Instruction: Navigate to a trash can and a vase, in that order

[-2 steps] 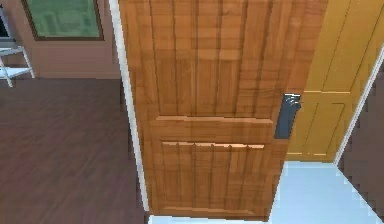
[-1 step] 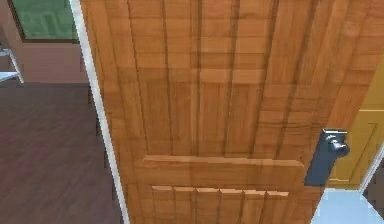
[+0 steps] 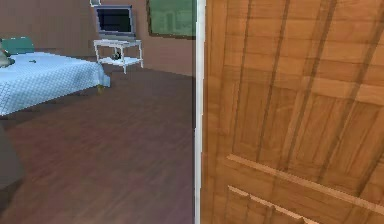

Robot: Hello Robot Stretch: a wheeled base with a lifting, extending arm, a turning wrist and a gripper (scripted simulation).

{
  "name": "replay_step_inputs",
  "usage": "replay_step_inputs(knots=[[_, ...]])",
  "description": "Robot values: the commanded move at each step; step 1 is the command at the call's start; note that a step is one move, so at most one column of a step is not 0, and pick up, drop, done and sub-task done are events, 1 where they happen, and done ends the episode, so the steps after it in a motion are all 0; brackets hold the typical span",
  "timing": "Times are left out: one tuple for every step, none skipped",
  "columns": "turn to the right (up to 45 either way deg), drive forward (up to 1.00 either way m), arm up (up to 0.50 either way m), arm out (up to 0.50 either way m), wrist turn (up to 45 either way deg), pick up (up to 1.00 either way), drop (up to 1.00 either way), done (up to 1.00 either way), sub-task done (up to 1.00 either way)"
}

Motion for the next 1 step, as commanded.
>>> replay_step_inputs(knots=[[0.0,0.40,0.00,0.00,0.0,0.00,0.00,0.00,0.00]])
